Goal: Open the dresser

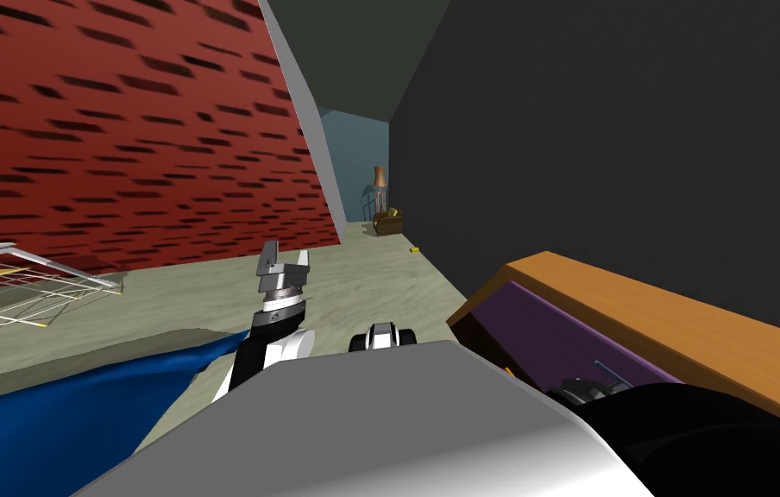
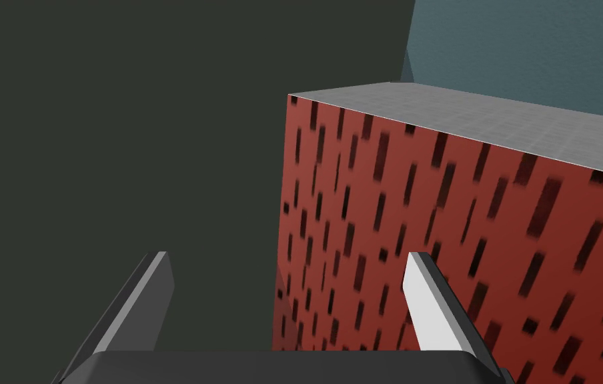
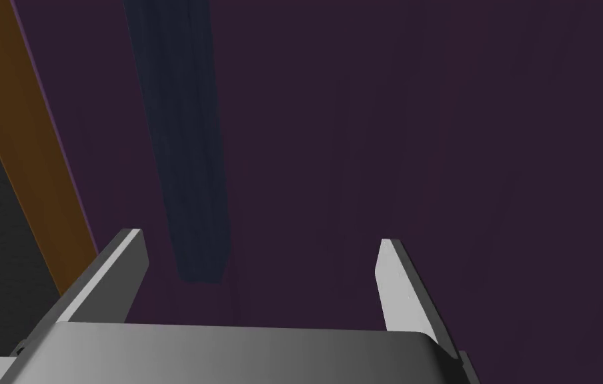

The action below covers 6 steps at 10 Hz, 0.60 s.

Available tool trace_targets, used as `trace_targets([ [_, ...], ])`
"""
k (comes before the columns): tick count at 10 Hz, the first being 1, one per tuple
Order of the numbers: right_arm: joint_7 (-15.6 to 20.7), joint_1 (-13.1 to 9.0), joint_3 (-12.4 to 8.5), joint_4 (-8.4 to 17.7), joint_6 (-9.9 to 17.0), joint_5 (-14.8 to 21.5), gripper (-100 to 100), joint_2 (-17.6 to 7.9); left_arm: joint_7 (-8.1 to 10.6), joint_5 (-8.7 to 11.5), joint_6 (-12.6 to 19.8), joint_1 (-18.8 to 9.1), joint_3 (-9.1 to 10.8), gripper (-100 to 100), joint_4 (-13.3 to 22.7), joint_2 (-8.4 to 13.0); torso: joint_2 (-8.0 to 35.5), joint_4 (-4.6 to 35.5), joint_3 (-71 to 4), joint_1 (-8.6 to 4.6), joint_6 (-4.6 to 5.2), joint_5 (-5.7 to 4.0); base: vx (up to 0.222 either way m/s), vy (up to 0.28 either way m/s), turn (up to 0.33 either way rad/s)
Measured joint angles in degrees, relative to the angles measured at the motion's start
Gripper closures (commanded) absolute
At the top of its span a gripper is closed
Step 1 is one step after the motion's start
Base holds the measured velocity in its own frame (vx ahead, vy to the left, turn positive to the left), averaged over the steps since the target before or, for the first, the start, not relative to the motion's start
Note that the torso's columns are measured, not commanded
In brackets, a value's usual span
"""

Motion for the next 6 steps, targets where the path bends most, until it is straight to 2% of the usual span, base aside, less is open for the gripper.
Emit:
trace_targets([
  [1,0.00,0.01,0.00,-0.04,-0.03,-0.02,100,0.01,0.00,0.00,0.00,0.00,0.00,0,0.00,0.00,0.01,0.01,0.01,0.00,-0.02,0.00,0.000,0.000,0.000],
  [4,-0.10,0.34,-0.05,-0.36,-0.16,-0.01,100,-0.29,0.00,0.00,0.00,-0.01,-0.02,0,0.00,-0.02,0.06,0.02,0.03,0.44,-0.02,0.14,-0.032,0.164,-0.019],
  [6,-0.20,0.75,-0.09,-0.78,-0.34,-0.02,100,-0.61,0.00,0.00,0.00,-0.01,-0.02,0,0.00,-0.02,0.04,0.02,0.03,0.11,-0.02,0.05,-0.036,0.211,-0.023],
])
